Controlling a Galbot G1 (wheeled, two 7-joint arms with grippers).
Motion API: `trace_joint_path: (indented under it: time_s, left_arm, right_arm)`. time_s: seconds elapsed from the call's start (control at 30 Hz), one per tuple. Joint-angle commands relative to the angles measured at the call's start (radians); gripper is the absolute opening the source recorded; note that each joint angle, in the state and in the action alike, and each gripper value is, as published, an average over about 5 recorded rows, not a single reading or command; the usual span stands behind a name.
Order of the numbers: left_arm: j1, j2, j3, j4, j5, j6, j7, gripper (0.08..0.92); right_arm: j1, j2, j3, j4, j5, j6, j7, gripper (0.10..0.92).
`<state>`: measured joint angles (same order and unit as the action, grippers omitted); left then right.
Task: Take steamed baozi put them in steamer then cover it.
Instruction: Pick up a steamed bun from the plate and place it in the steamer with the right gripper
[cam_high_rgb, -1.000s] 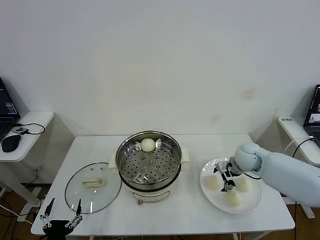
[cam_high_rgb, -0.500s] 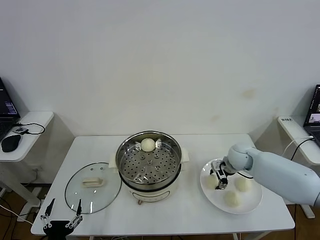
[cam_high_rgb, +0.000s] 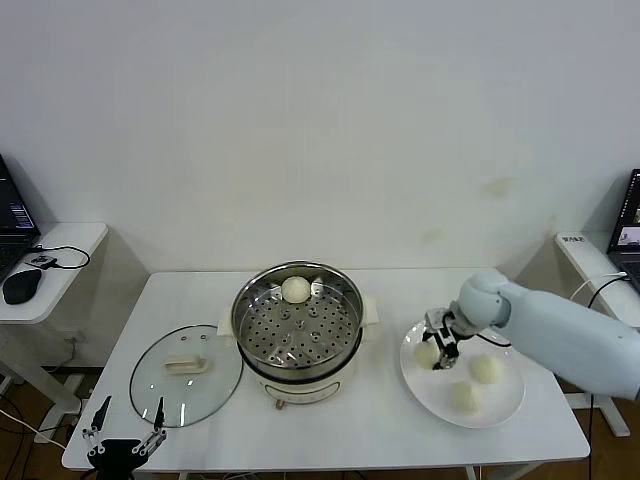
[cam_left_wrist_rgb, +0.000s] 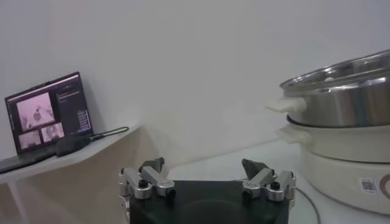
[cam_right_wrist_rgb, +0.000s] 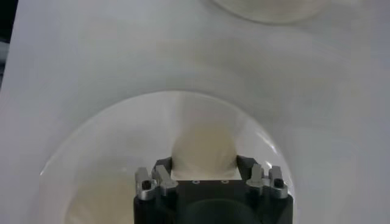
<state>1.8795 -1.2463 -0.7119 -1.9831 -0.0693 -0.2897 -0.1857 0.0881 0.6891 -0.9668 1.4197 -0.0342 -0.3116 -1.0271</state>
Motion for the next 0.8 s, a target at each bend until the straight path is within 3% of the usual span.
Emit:
trace_joint_path:
  time_s: [0.03, 0.37, 0.6, 0.8]
  left_arm:
    - [-0.005, 0.005, 0.003, 0.001, -0.002, 0.001, 0.001, 0.823]
    - [-0.036, 0.018, 0.014, 0.015, -0.015, 0.005, 0.004, 0.823]
    - [-0.04, 0.026, 0.004, 0.016, -0.031, 0.006, 0.006, 0.823]
    - [-0.032, 0.025, -0.015, 0.009, -0.045, 0.005, 0.008, 0.823]
  right_arm:
    - [0.332, -0.044, -0.144, 0.093, 0.159, -0.022, -0.065, 0.653]
    - [0.741, 0.123, -0.32, 0.13, 0.414, -0.113, -0.028, 0.662]
    - [0.703, 0.375, -0.316, 0.073, 0.569, -0.228, 0.098, 0.664]
    - [0.578, 0.56, -0.323, -0.024, 0.61, -0.292, 0.164, 0.667]
